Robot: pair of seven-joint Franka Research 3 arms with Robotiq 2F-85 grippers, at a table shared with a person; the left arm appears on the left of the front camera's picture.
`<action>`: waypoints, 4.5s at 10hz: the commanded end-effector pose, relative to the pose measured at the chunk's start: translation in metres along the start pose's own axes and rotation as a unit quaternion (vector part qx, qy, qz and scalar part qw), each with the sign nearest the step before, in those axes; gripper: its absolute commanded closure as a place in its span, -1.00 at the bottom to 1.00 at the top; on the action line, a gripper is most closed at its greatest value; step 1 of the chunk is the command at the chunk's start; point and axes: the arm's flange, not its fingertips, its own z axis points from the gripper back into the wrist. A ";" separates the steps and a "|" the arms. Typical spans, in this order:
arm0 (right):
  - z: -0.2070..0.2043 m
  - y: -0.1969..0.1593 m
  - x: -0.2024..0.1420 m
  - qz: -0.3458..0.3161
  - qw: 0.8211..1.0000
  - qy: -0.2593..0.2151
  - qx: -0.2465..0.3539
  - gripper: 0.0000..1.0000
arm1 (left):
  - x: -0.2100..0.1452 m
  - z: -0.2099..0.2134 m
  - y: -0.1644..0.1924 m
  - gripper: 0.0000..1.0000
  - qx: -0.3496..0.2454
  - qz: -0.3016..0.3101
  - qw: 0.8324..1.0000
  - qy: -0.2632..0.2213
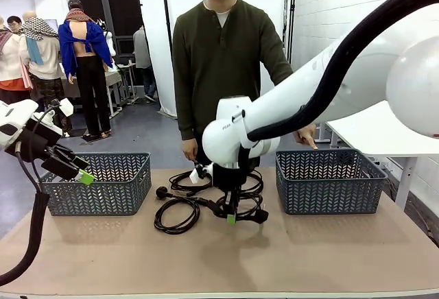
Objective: Organize the cables according to human instructions.
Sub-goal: Pick up a bundle of cables and place it in the basket indicated by the human.
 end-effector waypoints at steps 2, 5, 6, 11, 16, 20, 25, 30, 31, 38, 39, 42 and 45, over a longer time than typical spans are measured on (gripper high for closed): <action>0.073 0.004 -0.003 0.048 0.999 0.020 0.010 1.00 | -0.001 0.000 0.004 -1.00 -0.007 -0.008 1.000 -0.008; 0.134 -0.004 -0.029 0.082 0.996 0.040 0.016 1.00 | -0.001 0.000 0.004 -1.00 -0.007 -0.008 1.000 -0.008; 0.149 -0.011 -0.045 0.087 0.995 0.034 0.017 1.00 | -0.001 0.000 0.004 -1.00 -0.007 -0.008 1.000 -0.008; 0.198 -0.049 -0.149 0.045 0.997 0.029 -0.058 1.00 | -0.001 0.000 0.004 -1.00 -0.007 -0.008 1.000 -0.008; 0.184 -0.093 -0.225 0.047 0.998 0.001 -0.050 1.00 | -0.001 0.000 0.004 -1.00 -0.007 -0.008 1.000 -0.008; 0.179 -0.101 -0.233 0.033 0.998 0.018 -0.043 1.00 | -0.001 0.000 0.004 -1.00 -0.007 -0.008 1.000 -0.008; 0.175 -0.103 -0.233 0.032 0.999 0.016 -0.041 1.00 | -0.001 0.000 0.004 -1.00 -0.007 -0.008 1.000 -0.008; 0.145 -0.146 -0.240 0.082 0.991 0.058 -0.085 1.00 | -0.001 0.000 0.004 -1.00 -0.007 -0.008 1.000 -0.008; 0.139 -0.152 -0.243 0.094 0.991 0.050 -0.085 1.00 | -0.001 0.000 0.004 -1.00 -0.007 -0.008 1.000 -0.008; 0.101 -0.186 -0.249 0.132 0.989 0.015 -0.059 1.00 | -0.001 0.000 0.004 -1.00 -0.007 -0.008 1.000 -0.008; 0.098 -0.190 -0.249 0.131 0.989 0.015 -0.060 1.00 | -0.001 0.000 0.004 -1.00 -0.007 -0.008 1.000 -0.008; 0.091 -0.195 -0.248 0.131 0.990 0.021 -0.049 0.62 | -0.001 0.000 0.004 -1.00 -0.007 -0.008 1.000 -0.008; 0.091 -0.197 -0.248 0.126 0.991 0.018 -0.048 -0.53 | -0.001 0.000 0.004 -1.00 -0.007 -0.008 1.000 -0.008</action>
